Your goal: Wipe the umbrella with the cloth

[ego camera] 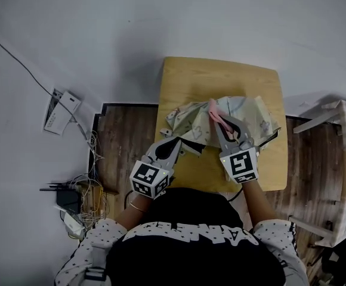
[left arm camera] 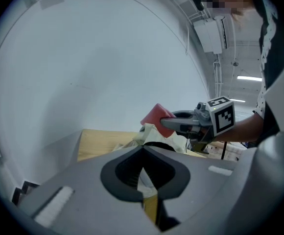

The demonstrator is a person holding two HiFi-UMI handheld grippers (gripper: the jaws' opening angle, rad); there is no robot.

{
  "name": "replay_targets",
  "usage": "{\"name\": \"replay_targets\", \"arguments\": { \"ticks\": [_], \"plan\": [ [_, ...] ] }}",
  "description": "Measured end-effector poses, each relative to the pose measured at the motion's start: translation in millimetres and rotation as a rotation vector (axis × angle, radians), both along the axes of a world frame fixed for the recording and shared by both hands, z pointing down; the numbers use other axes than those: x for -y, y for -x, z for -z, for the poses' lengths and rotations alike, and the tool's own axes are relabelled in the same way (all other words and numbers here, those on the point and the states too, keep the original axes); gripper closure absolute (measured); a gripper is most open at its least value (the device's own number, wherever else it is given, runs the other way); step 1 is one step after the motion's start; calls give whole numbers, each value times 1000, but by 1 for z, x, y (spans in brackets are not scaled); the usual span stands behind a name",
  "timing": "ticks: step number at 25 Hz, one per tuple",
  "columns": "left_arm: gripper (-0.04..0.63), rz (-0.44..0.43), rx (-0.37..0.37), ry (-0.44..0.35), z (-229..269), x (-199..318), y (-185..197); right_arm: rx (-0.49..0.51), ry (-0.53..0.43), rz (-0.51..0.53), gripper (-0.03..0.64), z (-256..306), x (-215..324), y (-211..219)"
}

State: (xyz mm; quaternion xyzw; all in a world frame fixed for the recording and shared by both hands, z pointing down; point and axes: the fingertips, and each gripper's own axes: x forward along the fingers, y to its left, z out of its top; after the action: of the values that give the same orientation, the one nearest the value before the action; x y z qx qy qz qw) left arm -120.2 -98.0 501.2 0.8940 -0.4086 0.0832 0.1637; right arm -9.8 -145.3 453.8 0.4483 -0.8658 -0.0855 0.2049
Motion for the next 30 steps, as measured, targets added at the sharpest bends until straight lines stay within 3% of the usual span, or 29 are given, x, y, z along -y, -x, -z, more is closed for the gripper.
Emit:
{"name": "replay_targets", "arguments": {
  "ticks": [9,30],
  "plan": [
    [595,7,-11,-4,2,-3,8,-27,89,91,582,-24,-3,28],
    [595,52,-18,-13,3,-11,15,-83,215,350,581,-51,-76,70]
  ]
}}
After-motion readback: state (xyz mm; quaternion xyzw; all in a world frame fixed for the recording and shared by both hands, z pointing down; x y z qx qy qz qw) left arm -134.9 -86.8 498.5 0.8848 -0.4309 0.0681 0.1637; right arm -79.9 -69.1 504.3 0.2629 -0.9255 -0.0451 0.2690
